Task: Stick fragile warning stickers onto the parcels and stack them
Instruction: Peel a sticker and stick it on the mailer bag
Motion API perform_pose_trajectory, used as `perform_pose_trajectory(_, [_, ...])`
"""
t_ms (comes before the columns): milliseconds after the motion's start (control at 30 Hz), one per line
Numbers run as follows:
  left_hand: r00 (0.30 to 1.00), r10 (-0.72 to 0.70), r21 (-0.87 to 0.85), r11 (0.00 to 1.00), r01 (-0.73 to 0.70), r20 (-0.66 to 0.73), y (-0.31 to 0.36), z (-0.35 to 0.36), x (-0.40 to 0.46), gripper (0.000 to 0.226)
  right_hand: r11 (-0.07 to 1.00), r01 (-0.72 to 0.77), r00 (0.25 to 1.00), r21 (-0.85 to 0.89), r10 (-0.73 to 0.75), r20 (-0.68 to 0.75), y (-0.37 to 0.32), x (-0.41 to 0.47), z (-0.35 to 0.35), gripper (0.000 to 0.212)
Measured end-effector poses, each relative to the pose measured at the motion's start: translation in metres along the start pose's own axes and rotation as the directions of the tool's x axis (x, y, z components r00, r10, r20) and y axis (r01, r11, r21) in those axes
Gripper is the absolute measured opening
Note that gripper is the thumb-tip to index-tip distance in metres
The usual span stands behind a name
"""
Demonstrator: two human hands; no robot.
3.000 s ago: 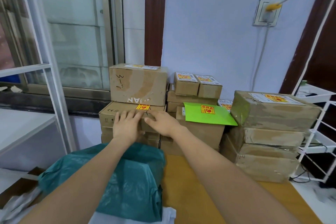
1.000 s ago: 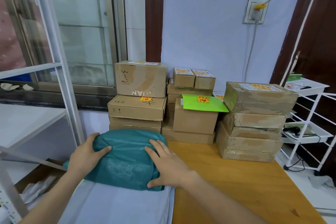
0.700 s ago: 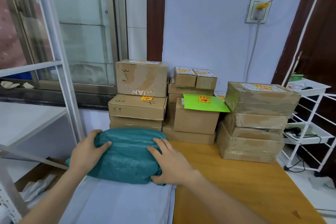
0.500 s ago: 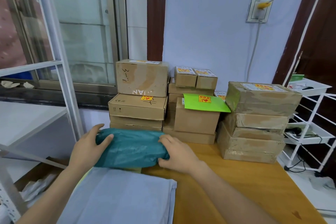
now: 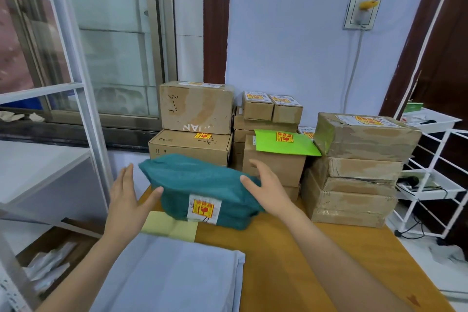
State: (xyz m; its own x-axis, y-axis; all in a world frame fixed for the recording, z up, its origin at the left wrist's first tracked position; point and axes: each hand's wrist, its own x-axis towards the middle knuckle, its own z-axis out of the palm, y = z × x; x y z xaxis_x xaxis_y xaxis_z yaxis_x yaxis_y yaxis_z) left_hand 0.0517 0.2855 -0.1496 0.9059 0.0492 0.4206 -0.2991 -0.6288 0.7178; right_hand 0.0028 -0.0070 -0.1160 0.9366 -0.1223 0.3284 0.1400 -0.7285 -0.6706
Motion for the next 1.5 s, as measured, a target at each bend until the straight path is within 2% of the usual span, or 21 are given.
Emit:
perform_pose_trajectory(67, [0.998, -0.035, -0.088, 0.995, 0.039, 0.043, 0.006, 0.006, 0.002, 0.088, 0.998, -0.015, 1.000, -0.054, 0.015, -0.001, 0.008, -0.003, 0.004, 0.062])
perform_pose_trajectory(133, [0.992, -0.060, -0.260, 0.962, 0.088, 0.114, 0.015, 0.010, 0.003, 0.085, 0.996, -0.023, 1.000, -0.085, 0.024, 0.016, 0.014, -0.007, 0.008, 0.062])
perform_pose_trajectory(233, [0.968, -0.073, -0.423, 0.890, 0.172, 0.240, 0.019, 0.014, 0.006, 0.074, 0.999, -0.023, 0.999, -0.031, 0.024, 0.033, 0.021, -0.014, 0.011, 0.063])
perform_pose_trajectory(267, [0.952, -0.073, -0.450, 0.869, 0.207, 0.297, 0.017, 0.015, 0.009, 0.070, 0.999, -0.023, 0.998, 0.022, 0.022, 0.054, 0.022, -0.017, 0.010, 0.067])
perform_pose_trajectory(333, [0.919, -0.067, -0.471, 0.843, 0.261, 0.388, 0.010, 0.018, 0.012, 0.068, 0.992, -0.025, 0.989, 0.127, 0.005, 0.149, 0.024, -0.023, 0.009, 0.091])
perform_pose_trajectory(400, [0.901, -0.063, -0.464, 0.841, 0.280, 0.430, 0.007, 0.020, 0.017, 0.078, 0.994, -0.004, 0.971, 0.111, -0.022, 0.240, 0.027, -0.025, 0.009, 0.115])
perform_pose_trajectory(433, [0.899, -0.065, -0.456, 0.845, 0.280, 0.432, 0.007, 0.022, 0.019, 0.078, 0.998, 0.012, 0.961, 0.069, -0.031, 0.276, 0.029, -0.024, 0.009, 0.119])
perform_pose_trajectory(567, [0.915, -0.109, -0.429, 0.857, 0.285, 0.389, 0.010, 0.031, 0.025, 0.068, 0.999, 0.038, 0.939, -0.036, -0.024, 0.344, 0.033, -0.017, 0.014, 0.116])
perform_pose_trajectory(733, [0.915, -0.118, -0.433, 0.853, 0.293, 0.386, 0.020, 0.037, 0.025, 0.064, 1.000, 0.013, 0.993, -0.015, -0.011, 0.115, 0.032, -0.006, 0.018, 0.088])
perform_pose_trajectory(833, [0.928, -0.100, -0.468, 0.841, 0.272, 0.359, 0.030, 0.035, 0.025, 0.063, 0.996, -0.007, 1.000, 0.086, 0.007, 0.010, 0.033, -0.003, 0.013, 0.074])
perform_pose_trajectory(967, [0.949, -0.053, -0.509, 0.834, 0.213, 0.310, 0.044, 0.031, 0.023, 0.049, 0.922, -0.098, 0.988, 0.373, 0.135, -0.074, 0.038, -0.001, -0.002, 0.065])
perform_pose_trajectory(1033, [0.948, -0.042, -0.505, 0.838, 0.205, 0.315, 0.045, 0.030, 0.021, 0.054, 0.895, -0.122, 0.976, 0.429, 0.187, -0.112, 0.039, 0.000, -0.009, 0.064])
perform_pose_trajectory(1133, [0.927, -0.040, -0.491, 0.839, 0.233, 0.372, 0.042, 0.034, 0.016, 0.092, 0.910, -0.166, 0.954, 0.380, 0.245, -0.171, 0.039, 0.000, -0.016, 0.060])
perform_pose_trajectory(1167, [0.916, -0.067, -0.480, 0.835, 0.268, 0.395, 0.042, 0.037, 0.015, 0.097, 0.915, -0.196, 0.945, 0.353, 0.272, -0.180, 0.041, 0.000, -0.015, 0.058])
perform_pose_trajectory(1200, [0.901, -0.091, -0.468, 0.830, 0.304, 0.424, 0.041, 0.043, 0.013, 0.090, 0.915, -0.237, 0.935, 0.327, 0.306, -0.177, 0.043, 0.000, -0.014, 0.056])
perform_pose_trajectory(1300, [0.843, -0.179, -0.409, 0.811, 0.418, 0.508, 0.045, 0.059, 0.006, 0.050, 0.897, -0.367, 0.900, 0.247, 0.410, -0.150, 0.053, 0.000, -0.008, 0.060])
perform_pose_trajectory(1333, [0.836, -0.207, -0.385, 0.814, 0.436, 0.508, 0.043, 0.065, 0.006, 0.047, 0.883, -0.386, 0.888, 0.265, 0.434, -0.150, 0.055, -0.001, -0.007, 0.061])
perform_pose_trajectory(1500, [0.816, -0.309, -0.346, 0.790, 0.506, 0.488, 0.036, 0.077, 0.008, 0.048, 0.738, -0.370, 0.847, 0.565, 0.517, -0.120, 0.062, -0.017, 0.001, 0.050])
